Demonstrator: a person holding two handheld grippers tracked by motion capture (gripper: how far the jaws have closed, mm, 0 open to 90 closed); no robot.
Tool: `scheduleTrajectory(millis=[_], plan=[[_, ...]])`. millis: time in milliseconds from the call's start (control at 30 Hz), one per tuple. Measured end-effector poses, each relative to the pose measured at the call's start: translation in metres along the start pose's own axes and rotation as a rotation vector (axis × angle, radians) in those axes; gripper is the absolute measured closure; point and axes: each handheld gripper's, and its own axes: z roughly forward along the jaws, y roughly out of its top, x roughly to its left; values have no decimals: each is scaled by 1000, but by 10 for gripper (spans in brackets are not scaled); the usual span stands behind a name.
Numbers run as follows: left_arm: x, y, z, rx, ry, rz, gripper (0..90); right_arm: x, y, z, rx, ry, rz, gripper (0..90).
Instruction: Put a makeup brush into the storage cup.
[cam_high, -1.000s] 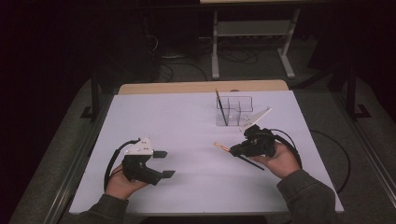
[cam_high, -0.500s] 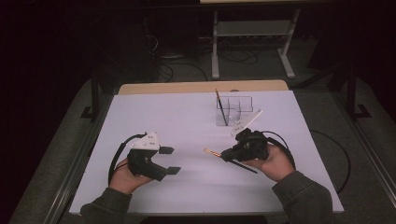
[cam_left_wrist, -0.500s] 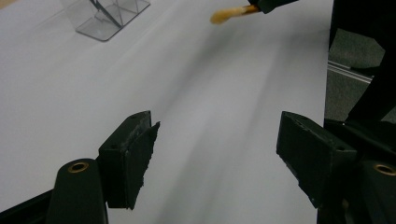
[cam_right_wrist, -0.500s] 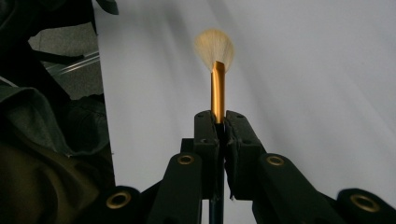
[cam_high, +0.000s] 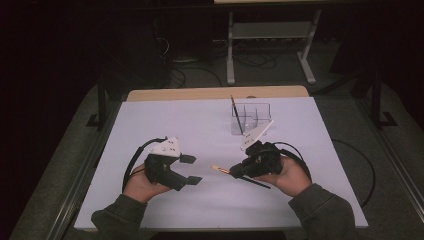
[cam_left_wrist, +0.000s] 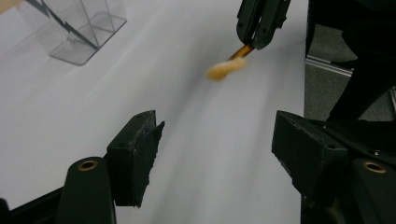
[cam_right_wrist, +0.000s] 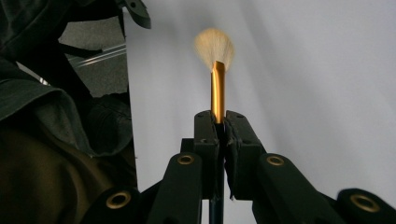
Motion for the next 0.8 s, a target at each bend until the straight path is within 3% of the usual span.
scheduleTrajectory(millis=[800], plan=[[-9, 17, 15, 23, -130, 62, 475, 15, 16, 12, 12, 60, -78, 831]])
